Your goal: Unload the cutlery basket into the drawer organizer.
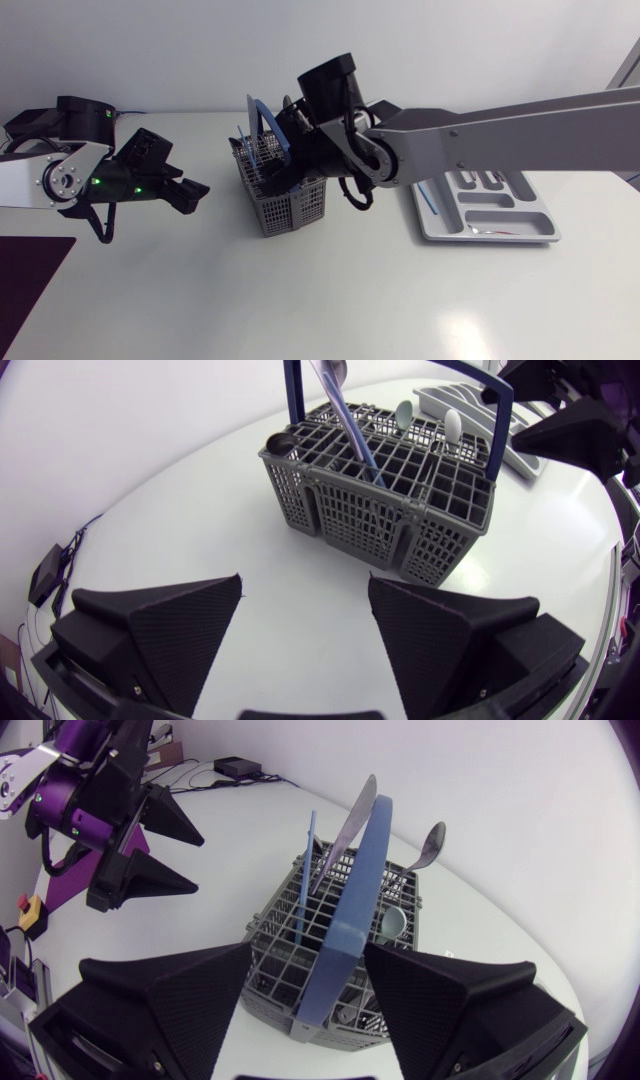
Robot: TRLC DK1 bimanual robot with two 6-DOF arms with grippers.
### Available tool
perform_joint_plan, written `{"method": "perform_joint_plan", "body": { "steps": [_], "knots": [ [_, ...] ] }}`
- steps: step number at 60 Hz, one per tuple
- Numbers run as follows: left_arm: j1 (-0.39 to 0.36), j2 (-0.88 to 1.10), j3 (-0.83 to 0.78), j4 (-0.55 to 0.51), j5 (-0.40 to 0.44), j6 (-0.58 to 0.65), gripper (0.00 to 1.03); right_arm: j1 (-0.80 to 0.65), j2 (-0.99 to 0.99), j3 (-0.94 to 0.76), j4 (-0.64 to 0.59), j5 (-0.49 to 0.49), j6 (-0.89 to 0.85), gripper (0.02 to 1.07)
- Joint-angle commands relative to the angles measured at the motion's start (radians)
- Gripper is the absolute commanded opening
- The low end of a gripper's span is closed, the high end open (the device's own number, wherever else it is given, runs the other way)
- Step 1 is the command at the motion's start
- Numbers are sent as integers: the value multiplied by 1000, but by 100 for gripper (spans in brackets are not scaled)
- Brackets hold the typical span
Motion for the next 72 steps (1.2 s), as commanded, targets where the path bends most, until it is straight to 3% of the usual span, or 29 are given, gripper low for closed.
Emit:
{"method": "perform_joint_plan", "body": {
  "steps": [1,4,11,16,28,42,44,45,47,49,50,61,69,72],
  "knots": [
    [19,5,-25,24,20,24,97,7,41,19,29,14,-1,53],
    [30,16,-22,35,24,22,97,3,46,12,37,21,-11,38],
    [36,43,-8,38,26,22,97,-16,29,-36,63,14,-24,31],
    [36,54,-3,44,26,22,97,-34,-34,-109,97,-45,-42,22],
    [25,54,15,42,27,16,97,-63,-169,-232,75,-128,-107,21],
    [19,103,47,42,27,18,96,-197,-327,-301,-113,-306,-257,22],
    [15,119,60,42,30,13,96,-206,-330,-310,-112,-309,-260,24],
    [8,128,67,42,33,10,96,-208,-332,-315,-112,-309,-260,30],
    [-1,151,83,42,38,4,96,-208,-336,-318,-113,-309,-258,56],
    [-5,169,100,42,38,-1,96,-200,-349,-321,-121,-309,-251,96],
    [-13,188,115,42,38,-12,96,-197,-358,-323,-124,-309,-249,103],
    [-50,318,242,56,38,-58,96,-180,-568,-407,-187,-306,-235,103],
    [-53,439,363,90,38,-102,93,-255,-605,-502,-196,-305,-232,101],
    [-56,476,403,70,38,-104,93,-286,-582,-527,-181,-305,-229,94]
  ]
}}
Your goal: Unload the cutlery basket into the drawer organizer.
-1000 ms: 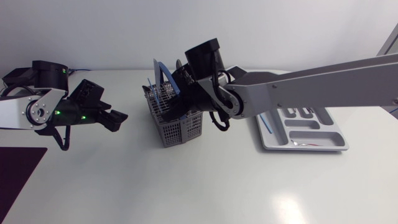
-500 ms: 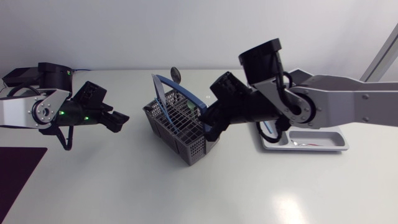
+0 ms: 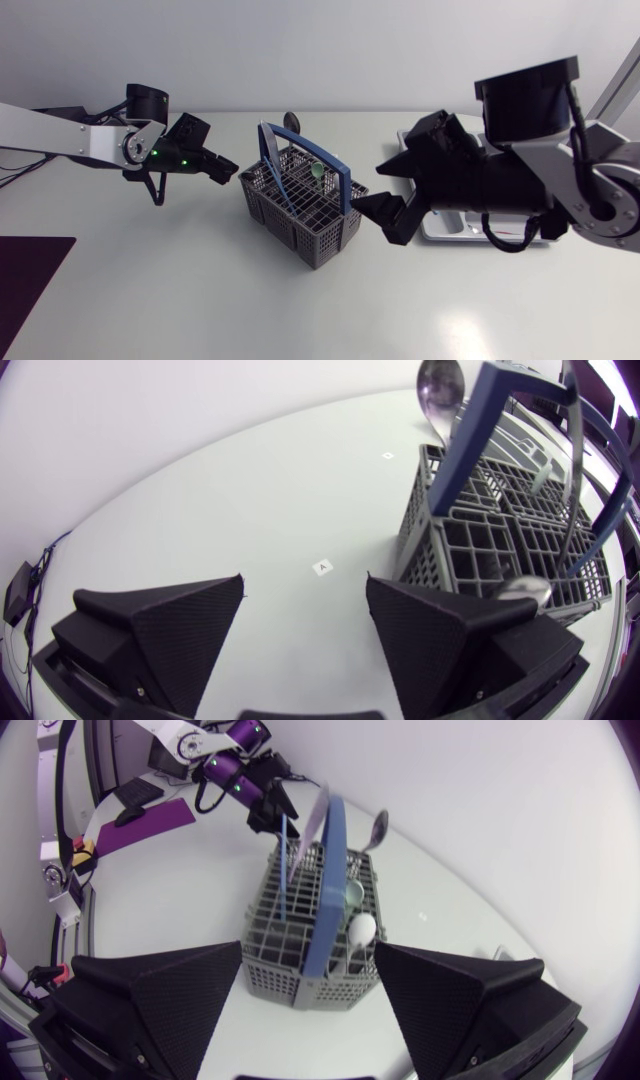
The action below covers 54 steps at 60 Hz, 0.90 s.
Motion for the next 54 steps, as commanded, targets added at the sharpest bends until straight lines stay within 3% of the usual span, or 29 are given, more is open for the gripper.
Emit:
{"method": "perform_joint_plan", "body": {
  "steps": [1,7,11,12,14,16,18,22,54],
  "knots": [
    [-9,70,76,-13,5,-30,93,-47,38,-65,0,0,-7,93],
    [-20,92,96,-35,11,-30,91,-77,69,-82,23,0,13,74],
    [-23,92,90,-35,16,-29,87,-81,93,-80,42,1,32,48],
    [-23,92,87,-36,31,-29,83,-81,110,-80,54,3,33,36],
    [-20,92,84,-38,54,-26,76,-81,138,-77,69,3,38,24],
    [-17,92,81,-38,79,-26,57,-81,175,-72,88,3,43,23],
    [-14,92,78,-38,100,-26,47,-81,208,-66,102,3,50,19],
    [-11,89,70,-44,146,-23,36,-81,285,-42,117,4,59,19],
    [-14,-28,-94,-89,225,51,32,-90,572,265,174,29,127,18]
  ]
}}
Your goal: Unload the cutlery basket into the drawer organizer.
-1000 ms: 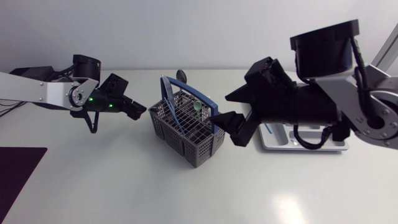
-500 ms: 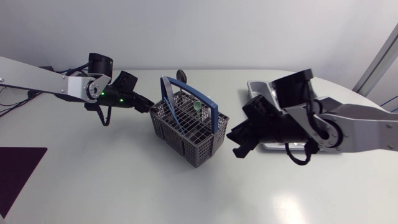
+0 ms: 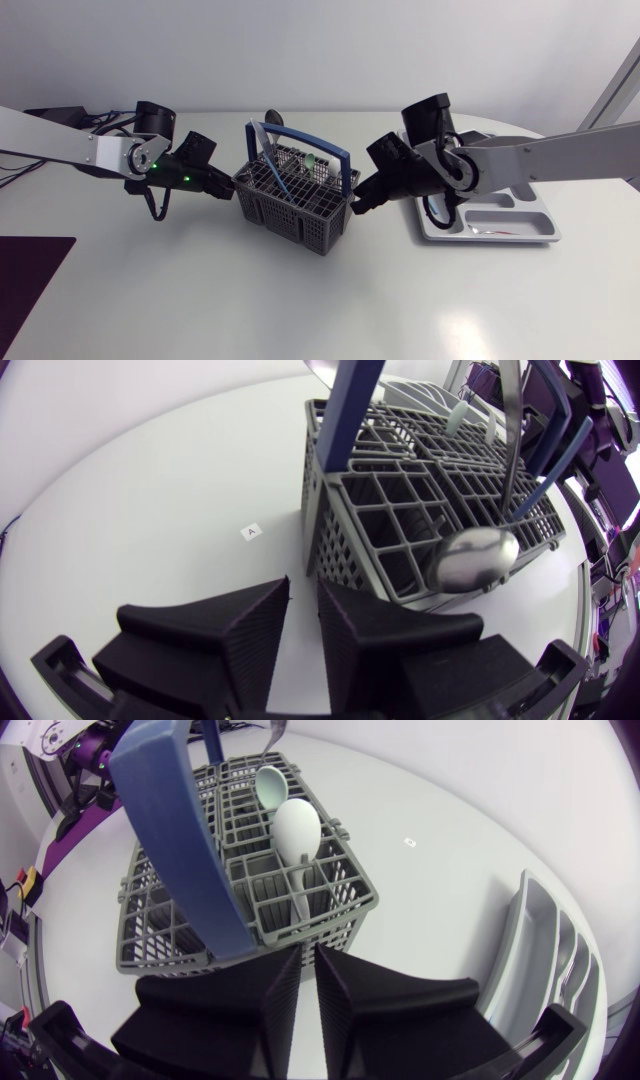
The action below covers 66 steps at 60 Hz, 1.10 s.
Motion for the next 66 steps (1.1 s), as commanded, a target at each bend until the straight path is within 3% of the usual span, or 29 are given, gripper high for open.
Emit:
{"method": "perform_joint_plan", "body": {
  "steps": [1,21,29,33,34,38,41,51,55,66],
  "knots": [
    [-13,-41,-45,-7,40,27,32,5,44,70,19,-11,24,18],
    [-72,-151,-148,-16,63,26,32,-33,191,227,19,-12,22,18],
    [-62,-194,-162,-15,61,30,33,-73,145,181,43,-2,4,22],
    [-32,-220,-171,-15,61,38,34,-88,62,106,62,17,-28,45],
    [-23,-230,-174,-15,61,40,34,-91,30,76,66,18,-40,55],
    [4,-260,-188,-9,61,47,44,-93,-84,-22,88,18,-85,83],
    [17,-280,-199,-1,61,50,50,-91,-163,-80,91,18,-113,92],
    [35,-322,-232,27,61,49,58,-18,-358,-175,76,12,-145,94],
    [34,-332,-255,54,61,52,68,36,-369,-171,39,12,-165,94],
    [21,-369,-332,123,58,92,75,174,-289,-126,36,29,-165,93]
  ]
}}
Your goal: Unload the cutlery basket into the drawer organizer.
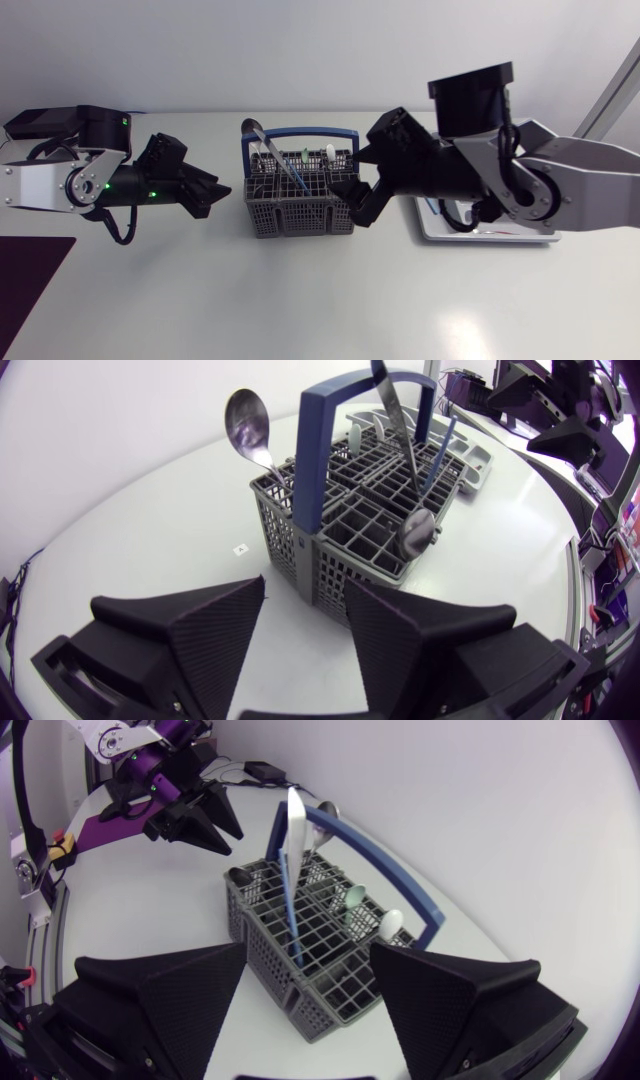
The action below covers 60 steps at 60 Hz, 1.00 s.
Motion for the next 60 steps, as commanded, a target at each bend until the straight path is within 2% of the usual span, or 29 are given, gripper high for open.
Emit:
{"method": "perform_joint_plan", "body": {
  "steps": [1,7,25,29,34,40,51,60],
  "knots": [
    [-5,-27,-44,30,7,35,77,33,72,25,-4,10,-20,93],
    [-6,-35,-77,69,7,58,78,58,160,71,16,20,-20,93],
    [-38,-32,-83,79,10,119,80,99,304,183,46,80,-47,93],
    [-55,-34,-89,81,12,146,80,105,324,186,93,104,-61,93],
    [-63,-27,-89,92,12,154,80,118,348,186,133,129,-90,78],
    [-69,-24,-93,109,12,154,80,121,376,189,161,145,-116,66],
    [-74,0,-106,141,10,156,80,124,384,185,202,152,-132,34],
    [-77,14,-110,158,10,156,80,139,384,185,200,159,-144,28]
  ]
}}
